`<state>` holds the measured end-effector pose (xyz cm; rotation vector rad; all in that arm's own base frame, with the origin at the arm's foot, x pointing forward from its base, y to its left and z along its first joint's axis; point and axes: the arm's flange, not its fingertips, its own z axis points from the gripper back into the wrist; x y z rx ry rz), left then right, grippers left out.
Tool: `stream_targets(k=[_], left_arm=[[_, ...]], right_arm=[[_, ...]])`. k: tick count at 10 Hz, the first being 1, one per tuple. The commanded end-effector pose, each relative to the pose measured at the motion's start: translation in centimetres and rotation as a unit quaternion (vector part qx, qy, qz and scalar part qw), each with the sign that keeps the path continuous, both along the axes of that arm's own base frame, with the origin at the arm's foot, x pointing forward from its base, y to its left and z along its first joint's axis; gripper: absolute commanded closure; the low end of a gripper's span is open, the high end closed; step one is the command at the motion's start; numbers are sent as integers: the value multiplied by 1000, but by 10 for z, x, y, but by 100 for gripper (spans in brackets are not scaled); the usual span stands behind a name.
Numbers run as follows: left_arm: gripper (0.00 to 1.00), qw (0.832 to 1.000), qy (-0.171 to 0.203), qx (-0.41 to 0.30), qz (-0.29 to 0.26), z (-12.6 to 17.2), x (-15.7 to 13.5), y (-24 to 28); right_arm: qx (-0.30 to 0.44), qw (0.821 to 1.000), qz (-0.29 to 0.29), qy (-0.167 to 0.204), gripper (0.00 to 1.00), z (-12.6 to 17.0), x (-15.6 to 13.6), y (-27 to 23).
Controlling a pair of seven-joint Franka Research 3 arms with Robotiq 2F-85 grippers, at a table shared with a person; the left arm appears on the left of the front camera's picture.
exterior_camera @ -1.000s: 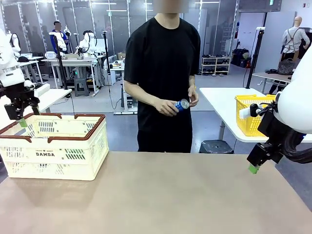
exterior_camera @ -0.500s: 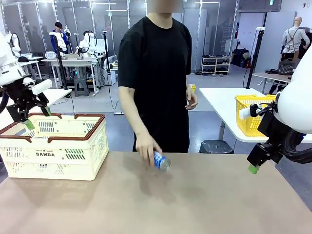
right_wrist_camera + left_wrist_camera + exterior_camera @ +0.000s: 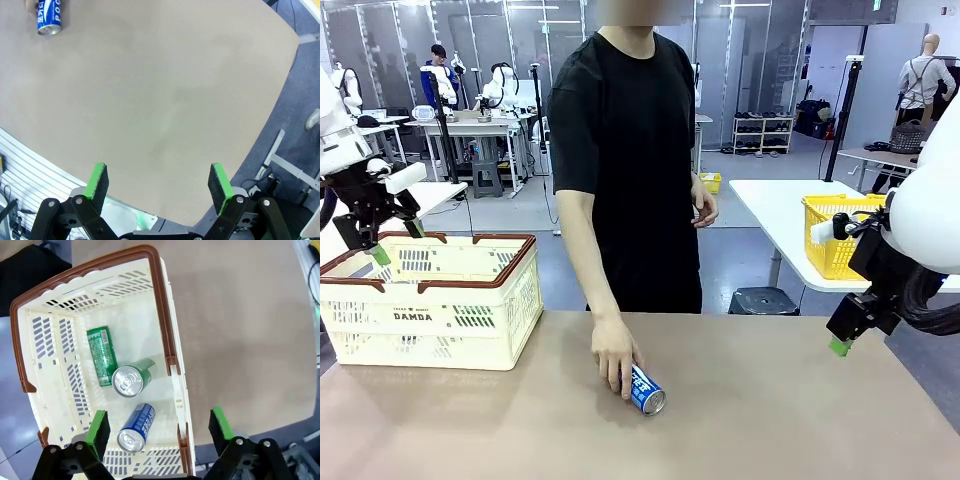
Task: Place the drinks into the Shopping basket.
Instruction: Pick up one drink and place it into the Shopping basket.
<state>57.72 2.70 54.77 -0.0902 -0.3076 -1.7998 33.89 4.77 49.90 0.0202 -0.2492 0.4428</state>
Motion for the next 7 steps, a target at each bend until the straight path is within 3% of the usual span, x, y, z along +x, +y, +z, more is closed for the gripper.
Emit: stream_targets(k=[1,3,5,7], left_arm=[[0,1000,0,2,6,2,3,0],[0,1000,-11,13,-26,3,5,-19],[0,994,-47,27,-95,14,11,-68],[0,981,-59,50,-177,22,14,-133]], right_arm=[[3,1000,2,1,0,-2,-2,-1],[3,1000,2,1,0,-2,-2,-1],[3,1000,2,1,0,-2,-2,-1],[3,1000,2,1,0,-2,-2,-1]])
